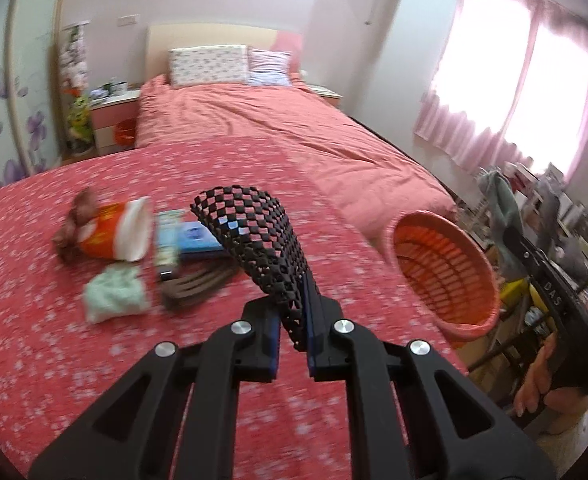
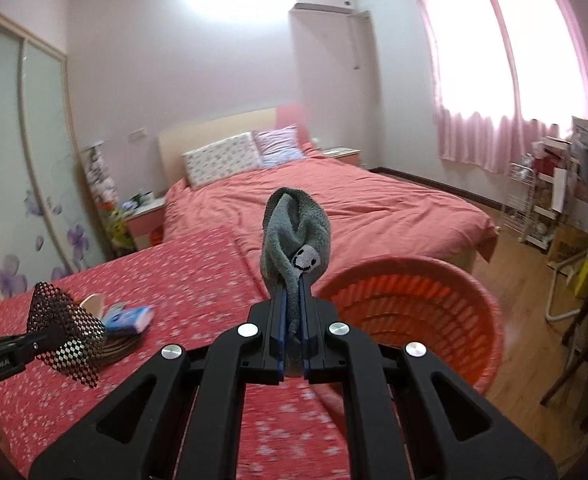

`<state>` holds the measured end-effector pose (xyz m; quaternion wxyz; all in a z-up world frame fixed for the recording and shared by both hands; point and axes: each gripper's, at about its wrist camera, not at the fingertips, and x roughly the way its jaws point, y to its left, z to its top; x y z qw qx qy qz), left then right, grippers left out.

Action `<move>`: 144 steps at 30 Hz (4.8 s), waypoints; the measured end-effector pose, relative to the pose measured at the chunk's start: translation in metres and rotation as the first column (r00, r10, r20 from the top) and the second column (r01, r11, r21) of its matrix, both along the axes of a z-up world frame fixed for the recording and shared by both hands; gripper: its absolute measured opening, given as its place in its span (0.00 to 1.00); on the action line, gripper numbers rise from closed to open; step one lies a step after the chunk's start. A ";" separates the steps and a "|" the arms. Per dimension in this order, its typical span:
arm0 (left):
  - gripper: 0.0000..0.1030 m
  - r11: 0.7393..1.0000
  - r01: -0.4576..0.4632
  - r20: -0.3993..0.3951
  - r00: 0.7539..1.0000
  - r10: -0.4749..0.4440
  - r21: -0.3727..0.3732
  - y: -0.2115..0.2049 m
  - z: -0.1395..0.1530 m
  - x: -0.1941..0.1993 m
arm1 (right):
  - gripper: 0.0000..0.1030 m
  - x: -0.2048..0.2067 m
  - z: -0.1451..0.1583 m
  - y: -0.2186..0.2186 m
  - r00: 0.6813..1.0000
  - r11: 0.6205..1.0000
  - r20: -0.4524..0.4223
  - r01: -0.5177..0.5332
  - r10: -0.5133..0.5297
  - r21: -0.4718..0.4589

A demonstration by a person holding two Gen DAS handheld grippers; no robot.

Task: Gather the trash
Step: 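Carry the mesh item with the left tool while the right tool carries the grey-green cloth to the basket, then open both tools over the orange basket to drop the mesh item and cloth, then move both open tools back toward the pile on the bed, then grasp the light green towel with the left tool and lift it, then lower the right tool onto the dark brown slotted piece while the left tool holds the towel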

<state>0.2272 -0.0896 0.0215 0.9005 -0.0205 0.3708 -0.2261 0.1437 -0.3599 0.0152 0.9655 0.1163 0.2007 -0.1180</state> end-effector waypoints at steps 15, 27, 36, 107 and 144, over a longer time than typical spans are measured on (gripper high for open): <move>0.10 0.973 0.229 0.002 0.973 -0.229 -0.033 -0.136 0.000 0.001 | 0.06 -0.006 -0.016 -0.060 0.995 0.994 0.016 0.100 -0.100 0.044; 0.11 0.944 0.327 -0.062 0.942 -0.329 -0.037 -0.226 -0.030 0.030 | 0.06 0.008 -0.031 -0.107 0.993 0.982 -0.004 0.121 -0.122 0.143; 0.42 0.959 0.282 -0.121 0.953 -0.279 0.006 -0.236 -0.062 0.053 | 0.38 0.018 -0.053 -0.114 0.988 0.975 -0.087 0.139 -0.126 0.172; 0.19 0.895 -0.399 -0.077 0.904 0.420 0.198 0.151 -0.092 0.066 | 0.51 0.056 -0.050 0.104 0.931 0.962 -0.243 -0.271 0.272 0.035; 0.27 0.860 -0.498 -0.113 0.854 0.509 0.112 0.244 -0.101 0.045 | 0.26 0.093 -0.077 0.185 0.883 0.948 -0.347 -0.310 0.316 0.076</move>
